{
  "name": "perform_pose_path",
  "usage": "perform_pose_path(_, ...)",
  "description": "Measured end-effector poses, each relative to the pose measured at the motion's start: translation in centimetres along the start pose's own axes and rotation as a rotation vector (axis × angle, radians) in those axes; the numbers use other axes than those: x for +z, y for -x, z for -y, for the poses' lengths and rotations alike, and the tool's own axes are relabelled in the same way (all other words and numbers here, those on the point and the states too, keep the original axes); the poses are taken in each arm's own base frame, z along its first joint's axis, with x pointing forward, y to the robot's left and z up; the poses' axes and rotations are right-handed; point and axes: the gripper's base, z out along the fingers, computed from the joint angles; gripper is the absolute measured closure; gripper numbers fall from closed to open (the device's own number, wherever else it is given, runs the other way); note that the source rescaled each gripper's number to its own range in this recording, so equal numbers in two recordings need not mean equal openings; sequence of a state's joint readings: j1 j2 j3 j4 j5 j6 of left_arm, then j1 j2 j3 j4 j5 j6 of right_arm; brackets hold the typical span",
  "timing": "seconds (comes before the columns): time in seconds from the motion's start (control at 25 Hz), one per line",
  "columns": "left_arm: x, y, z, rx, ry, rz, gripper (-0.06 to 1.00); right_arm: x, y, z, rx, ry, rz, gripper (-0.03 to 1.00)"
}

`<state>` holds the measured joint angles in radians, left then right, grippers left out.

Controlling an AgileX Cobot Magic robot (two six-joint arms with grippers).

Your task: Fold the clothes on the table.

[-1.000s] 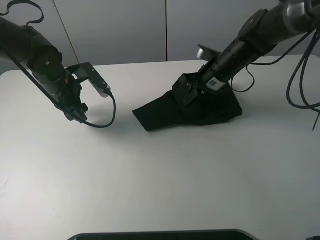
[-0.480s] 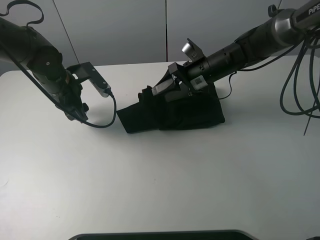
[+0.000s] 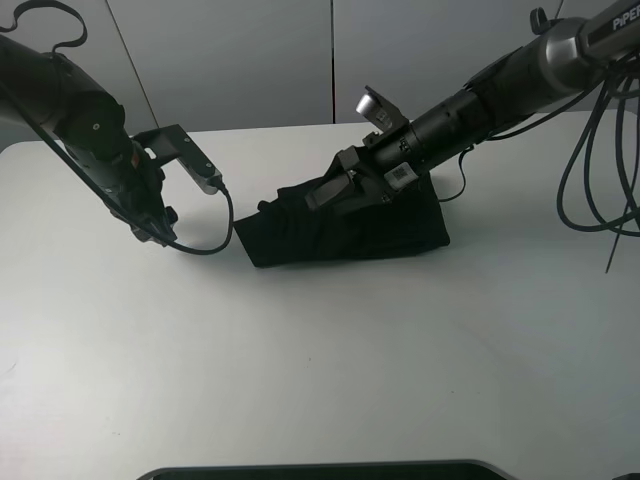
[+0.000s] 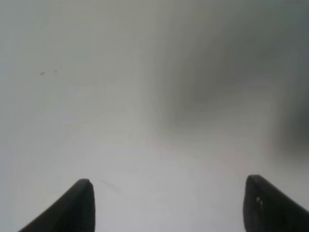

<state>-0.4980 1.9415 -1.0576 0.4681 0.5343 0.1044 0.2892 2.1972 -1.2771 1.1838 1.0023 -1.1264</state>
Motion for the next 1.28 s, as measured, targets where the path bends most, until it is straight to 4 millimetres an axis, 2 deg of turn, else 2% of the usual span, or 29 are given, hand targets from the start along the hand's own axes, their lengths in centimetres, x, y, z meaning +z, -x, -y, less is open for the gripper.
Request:
perform_pose_path(0.24, -0.6, 0.4, -0.3, -0.079, -0.032, -0.036, 0.1, -0.2, 0.5, 0.1, -0.026, -0.026, -0.006, 0.27)
perform_pose_path(0.36, -2.9, 2.1, -1.5, -0.135, -0.023, -0.03, 0.1, -1.7, 2.2, -1.2, -0.11, -0.055, 0.023, 0.27)
perform_pose_path(0.44, -5.8, 3.3, -2.7, -0.172, 0.006, 0.004, 0.1, -3.7, 3.9, -3.0, -0.213, -0.11, 0.039, 0.27)
perform_pose_path(0.56, -11.7, 4.5, -5.0, -0.243, 0.062, 0.084, 0.1, -8.5, 6.4, -7.0, -0.4, -0.269, 0.053, 0.27)
perform_pose_path(0.68, -18.6, 4.4, -6.9, -0.315, 0.119, 0.189, 0.1, -14.6, 7.7, -11.3, -0.545, -0.545, 0.044, 0.26)
perform_pose_path(0.76, -23.7, 3.6, -7.8, -0.37, 0.141, 0.284, 0.1, -19.3, 7.4, -14.3, -0.609, -0.786, 0.029, 0.23)
perform_pose_path(0.84, -28.4, 2.3, -8.3, -0.415, 0.163, 0.39, 0.1, -23.7, 6.4, -17.2, -0.63, -1.001, 0.043, 0.19)
perform_pose_path(0.96, -35.1, -1.0, -8.3, -0.464, 0.21, 0.554, 0.1, -29.7, 3.5, -22.3, -0.655, -1.269, 0.109, 0.12)
perform_pose_path(1.08, -40.1, -5.3, -7.5, -0.488, 0.245, 0.645, 0.1, -34.9, -1.2, -27.5, -0.644, -1.484, 0.229, 0.05)
perform_pose_path(1.2, -44.0, -9.7, -6.2, -0.502, 0.29, 0.75, 0.1, -38.8, -6.6, -32.0, -0.611, -1.648, 0.358, 0.0)
perform_pose_path(1.28, -46.5, -13.3, -5.1, -0.517, 0.33, 0.834, 0.1, -40.6, -10.6, -34.7, -0.615, -1.706, 0.456, -0.02)
